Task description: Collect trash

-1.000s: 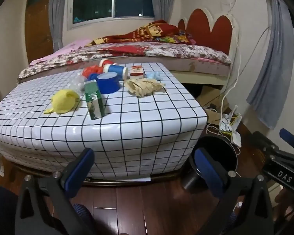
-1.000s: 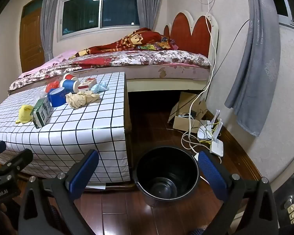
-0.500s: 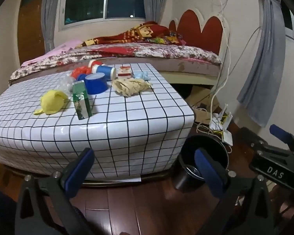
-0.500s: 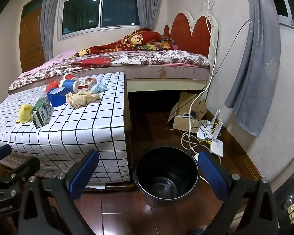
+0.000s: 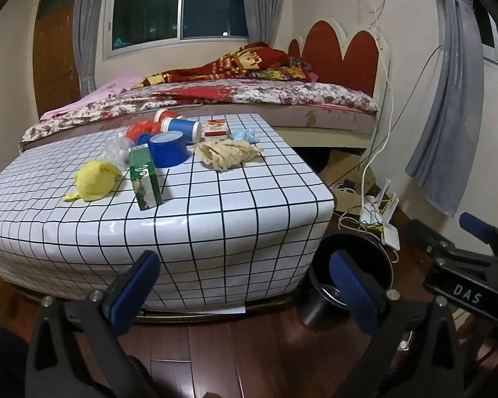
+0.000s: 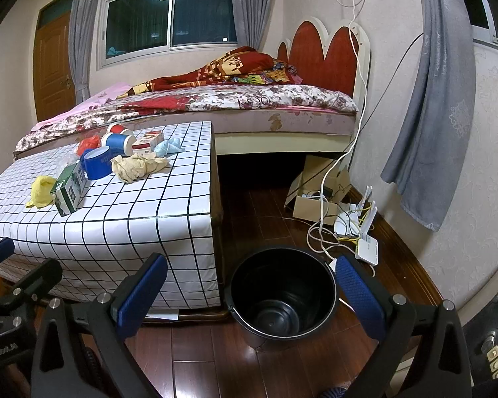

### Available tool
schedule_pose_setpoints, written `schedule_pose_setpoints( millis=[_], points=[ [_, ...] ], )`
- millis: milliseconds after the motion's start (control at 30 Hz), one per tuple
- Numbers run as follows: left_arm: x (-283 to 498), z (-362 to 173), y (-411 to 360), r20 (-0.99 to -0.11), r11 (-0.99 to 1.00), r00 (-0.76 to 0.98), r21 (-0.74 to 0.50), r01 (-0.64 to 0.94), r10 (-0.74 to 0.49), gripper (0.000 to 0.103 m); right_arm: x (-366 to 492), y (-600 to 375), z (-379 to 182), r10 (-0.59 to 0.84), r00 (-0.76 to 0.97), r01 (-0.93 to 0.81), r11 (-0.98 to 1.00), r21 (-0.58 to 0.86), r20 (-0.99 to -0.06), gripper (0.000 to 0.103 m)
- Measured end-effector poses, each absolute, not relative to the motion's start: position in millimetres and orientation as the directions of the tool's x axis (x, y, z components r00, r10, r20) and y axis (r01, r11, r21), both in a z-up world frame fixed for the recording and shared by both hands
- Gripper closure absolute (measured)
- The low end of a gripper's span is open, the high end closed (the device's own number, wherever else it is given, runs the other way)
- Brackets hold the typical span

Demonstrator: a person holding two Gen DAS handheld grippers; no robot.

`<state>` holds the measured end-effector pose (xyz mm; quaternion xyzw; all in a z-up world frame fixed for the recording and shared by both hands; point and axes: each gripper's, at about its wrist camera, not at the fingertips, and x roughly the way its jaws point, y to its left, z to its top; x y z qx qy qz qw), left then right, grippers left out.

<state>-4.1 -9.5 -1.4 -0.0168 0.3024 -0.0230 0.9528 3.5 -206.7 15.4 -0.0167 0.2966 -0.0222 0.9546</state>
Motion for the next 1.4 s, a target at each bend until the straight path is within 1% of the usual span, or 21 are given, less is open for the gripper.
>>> schedule_pose_setpoints(
  millis=[167, 633, 1400],
  points=[
    [-3.3, -1.8, -8.2, -0.578, 0.998, 0.814, -0.054, 0.031, -0.057, 0.001, 3.5, -206.1, 15.2, -0.053, 0.823, 0.033, 0.998, -0.046, -0.566, 0.001],
    [-3.5, -2.5, -8.8, -0.563, 1.0, 0.826, -0.021, 0.016, -0.025, 0.001, 3.1, -205.3, 14.1, -0.054, 0.823, 0.033, 0.998, -0.047, -0.566, 0.001],
    [-4.7, -2.1, -7.7, -0.564, 1.0, 0.826, -0.014, 0.014, -0.019, 0.001, 2.2, -203.5, 13.8, -0.054, 0.823, 0.033, 0.998, -0.048, -0.565, 0.001]
  ],
)
